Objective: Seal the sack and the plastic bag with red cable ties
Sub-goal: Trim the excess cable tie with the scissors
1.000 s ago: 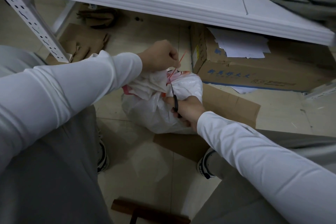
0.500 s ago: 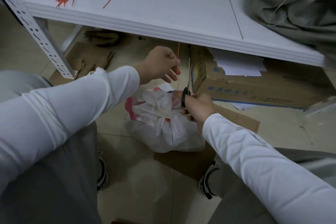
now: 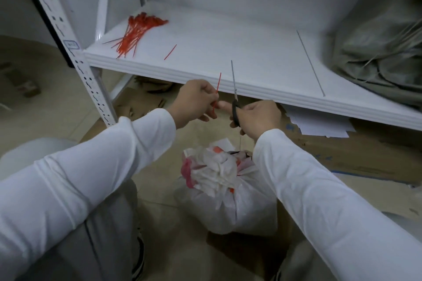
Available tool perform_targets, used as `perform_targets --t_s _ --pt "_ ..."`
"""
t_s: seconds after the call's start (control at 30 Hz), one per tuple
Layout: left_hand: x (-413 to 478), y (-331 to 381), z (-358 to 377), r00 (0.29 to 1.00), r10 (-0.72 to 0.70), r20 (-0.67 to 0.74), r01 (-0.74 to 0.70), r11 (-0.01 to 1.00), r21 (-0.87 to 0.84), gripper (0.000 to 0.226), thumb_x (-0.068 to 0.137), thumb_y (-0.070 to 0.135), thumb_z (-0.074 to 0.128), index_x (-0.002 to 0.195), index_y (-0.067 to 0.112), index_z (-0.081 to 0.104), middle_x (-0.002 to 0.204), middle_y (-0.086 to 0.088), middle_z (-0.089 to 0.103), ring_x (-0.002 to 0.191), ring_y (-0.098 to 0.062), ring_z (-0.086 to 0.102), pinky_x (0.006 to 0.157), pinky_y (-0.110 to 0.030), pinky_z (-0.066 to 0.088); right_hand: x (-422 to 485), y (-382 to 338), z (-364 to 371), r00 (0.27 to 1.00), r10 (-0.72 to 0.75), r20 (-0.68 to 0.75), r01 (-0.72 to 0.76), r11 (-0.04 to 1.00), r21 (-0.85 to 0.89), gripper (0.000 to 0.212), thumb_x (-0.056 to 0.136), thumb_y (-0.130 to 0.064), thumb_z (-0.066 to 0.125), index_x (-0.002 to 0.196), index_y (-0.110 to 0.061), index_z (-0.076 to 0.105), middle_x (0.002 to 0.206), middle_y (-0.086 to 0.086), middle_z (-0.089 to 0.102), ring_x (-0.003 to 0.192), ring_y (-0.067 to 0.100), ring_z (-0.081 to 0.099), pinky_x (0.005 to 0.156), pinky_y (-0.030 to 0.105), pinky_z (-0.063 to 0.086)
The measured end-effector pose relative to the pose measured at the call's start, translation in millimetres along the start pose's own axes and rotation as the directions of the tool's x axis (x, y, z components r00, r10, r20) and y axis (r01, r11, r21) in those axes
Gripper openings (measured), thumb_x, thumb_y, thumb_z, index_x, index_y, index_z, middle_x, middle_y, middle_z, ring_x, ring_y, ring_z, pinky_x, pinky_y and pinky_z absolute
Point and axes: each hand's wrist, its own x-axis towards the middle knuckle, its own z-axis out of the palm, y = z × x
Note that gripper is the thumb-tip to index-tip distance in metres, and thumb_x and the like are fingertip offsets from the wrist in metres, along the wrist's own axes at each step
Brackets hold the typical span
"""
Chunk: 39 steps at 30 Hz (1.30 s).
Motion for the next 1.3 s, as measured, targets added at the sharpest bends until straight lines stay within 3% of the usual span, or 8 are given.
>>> perform_targets --t_s 0.2,0.43,0.57,0.8,1.0,1.17,1.23,1.3 --pt "32 -8 -40 0.993 -0.025 -0.114 0.027 1.000 0.011 0.007 0.091 0.007 0.058 0.084 0.008 0.060 0.072 -0.010 0.068 0.051 -0.017 0.061 0.040 -0.020 0.045 28 -33 27 1.000 -0.011 0.020 0.010 0.999 0.047 0.045 0.063 -0.052 0.083 0.063 -0.008 0.073 0.062 0.004 0.072 0.037 0.003 0.053 0.042 0.015 0.042" --pt "88 -12 -78 0.971 -0.049 -0.233 0.059 0.998 0.035 0.003 0.085 -0.002 0.064 0.086 -0.004 0.066 0.077 -0.018 0.069 0.056 -0.018 0.068 0.052 -0.029 0.059 68 -53 59 0.998 0.038 0.039 -0.045 0.982 0.185 0.028 0.067 -0.031 0.084 0.071 -0.006 0.072 0.069 0.007 0.073 0.053 0.013 0.061 0.053 0.024 0.048" --pt "123 -12 -92 0.956 -0.057 -0.287 0.075 0.996 0.053 0.006 0.083 -0.002 0.068 0.084 -0.007 0.068 0.070 -0.017 0.068 0.049 -0.016 0.066 0.049 -0.024 0.056 92 -57 77 0.998 0.064 0.004 -0.063 0.975 0.212 0.031 0.067 -0.032 0.083 0.074 -0.004 0.072 0.065 0.007 0.073 0.053 0.015 0.063 0.058 0.027 0.050" --pt "167 -27 -104 0.931 -0.100 -0.352 0.143 0.985 0.097 0.006 0.077 -0.002 0.073 0.074 -0.003 0.068 0.068 -0.017 0.070 0.061 -0.027 0.071 0.064 -0.038 0.061 124 -61 102 0.997 0.067 -0.047 -0.058 0.982 0.178 0.032 0.068 -0.032 0.081 0.080 -0.003 0.073 0.059 0.004 0.070 0.055 0.014 0.065 0.059 0.027 0.056" --pt "178 -31 -106 0.926 -0.089 -0.367 0.149 0.979 0.138 0.008 0.068 0.000 0.075 0.072 -0.005 0.071 0.065 -0.016 0.070 0.061 -0.029 0.071 0.061 -0.039 0.061 134 -69 120 0.997 0.015 -0.080 0.000 0.984 0.176 0.029 0.067 -0.029 0.080 0.072 -0.002 0.070 0.045 -0.002 0.064 0.059 0.013 0.069 0.069 0.033 0.060" --pt "180 -35 -120 0.896 -0.038 -0.443 0.123 0.978 0.166 0.015 0.079 0.008 0.067 0.075 -0.007 0.070 0.071 -0.018 0.071 0.071 -0.032 0.071 0.069 -0.043 0.061 134 -73 119 0.998 0.012 -0.057 0.001 0.977 0.213 0.018 0.068 -0.017 0.076 0.065 -0.002 0.067 0.046 0.001 0.064 0.054 0.015 0.068 0.069 0.035 0.061" --pt "177 -33 -125 0.892 -0.009 -0.452 0.095 0.981 0.166 0.017 0.080 0.011 0.067 0.078 -0.005 0.070 0.077 -0.017 0.072 0.071 -0.031 0.070 0.070 -0.039 0.060 134 -73 114 0.999 0.003 -0.052 0.008 0.977 0.212 0.015 0.070 -0.014 0.074 0.069 -0.001 0.068 0.051 0.004 0.066 0.053 0.016 0.068 0.068 0.035 0.061" --pt "171 -29 -124 0.918 0.015 -0.396 0.057 0.984 0.168 0.016 0.082 0.017 0.069 0.080 0.001 0.073 0.077 -0.010 0.072 0.063 -0.019 0.064 0.060 -0.028 0.055 136 -73 110 0.999 -0.020 -0.047 0.028 0.983 0.183 0.015 0.074 -0.014 0.071 0.075 0.001 0.069 0.057 0.006 0.068 0.055 0.015 0.068 0.071 0.035 0.061"
